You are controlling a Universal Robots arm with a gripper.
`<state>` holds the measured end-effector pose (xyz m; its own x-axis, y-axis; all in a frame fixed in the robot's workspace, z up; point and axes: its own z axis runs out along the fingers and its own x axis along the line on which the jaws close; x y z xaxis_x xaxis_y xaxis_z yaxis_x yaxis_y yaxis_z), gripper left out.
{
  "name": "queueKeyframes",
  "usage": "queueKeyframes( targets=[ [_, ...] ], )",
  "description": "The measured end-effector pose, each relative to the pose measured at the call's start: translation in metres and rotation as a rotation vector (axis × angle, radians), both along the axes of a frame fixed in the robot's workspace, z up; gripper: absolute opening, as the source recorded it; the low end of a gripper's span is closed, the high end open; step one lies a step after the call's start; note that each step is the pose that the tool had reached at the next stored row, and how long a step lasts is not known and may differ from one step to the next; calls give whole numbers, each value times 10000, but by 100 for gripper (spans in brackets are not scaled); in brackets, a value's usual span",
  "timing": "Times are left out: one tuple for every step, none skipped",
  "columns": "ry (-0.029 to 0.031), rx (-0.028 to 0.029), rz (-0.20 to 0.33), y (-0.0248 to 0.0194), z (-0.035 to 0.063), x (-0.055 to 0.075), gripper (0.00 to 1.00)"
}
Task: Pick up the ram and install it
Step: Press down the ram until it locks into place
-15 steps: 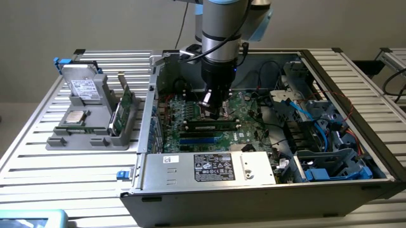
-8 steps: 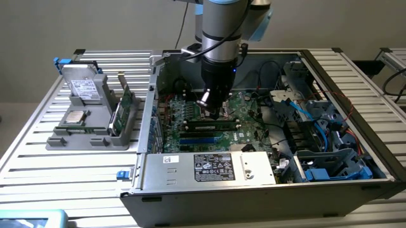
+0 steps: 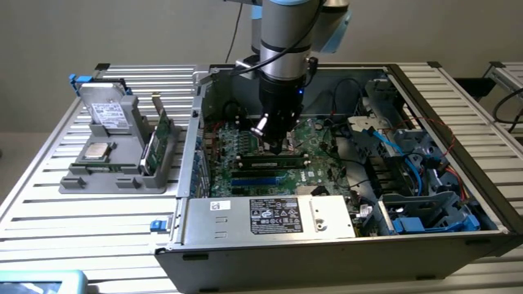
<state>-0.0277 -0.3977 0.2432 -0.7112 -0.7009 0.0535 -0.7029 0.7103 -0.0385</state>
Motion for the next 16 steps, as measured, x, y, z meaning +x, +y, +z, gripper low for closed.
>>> queueKeyframes(
  targets=[
    [-2,0,-128,0,0,0,11],
    [-5,1,-253,0,0,0,11],
    [-10,0,-377,0,0,0,11],
    [-16,0,-503,0,0,0,11],
    [-23,1,-624,0,-1,0,11],
    [-27,2,-765,1,-1,0,11],
    [-28,2,-901,0,-1,0,11],
    [-28,0,-1041,0,0,0,11],
    [-29,0,-1179,0,0,0,11],
    [-29,0,-1320,0,0,0,11],
    [-29,0,-1459,0,0,0,11],
    [-30,0,-1599,0,0,0,11],
    [-31,0,-1742,0,0,0,11],
    [-31,-1,-1881,0,0,0,11],
    [-31,-1,-2019,0,0,0,11],
    [-32,-1,-2155,0,0,0,11]
  ],
)
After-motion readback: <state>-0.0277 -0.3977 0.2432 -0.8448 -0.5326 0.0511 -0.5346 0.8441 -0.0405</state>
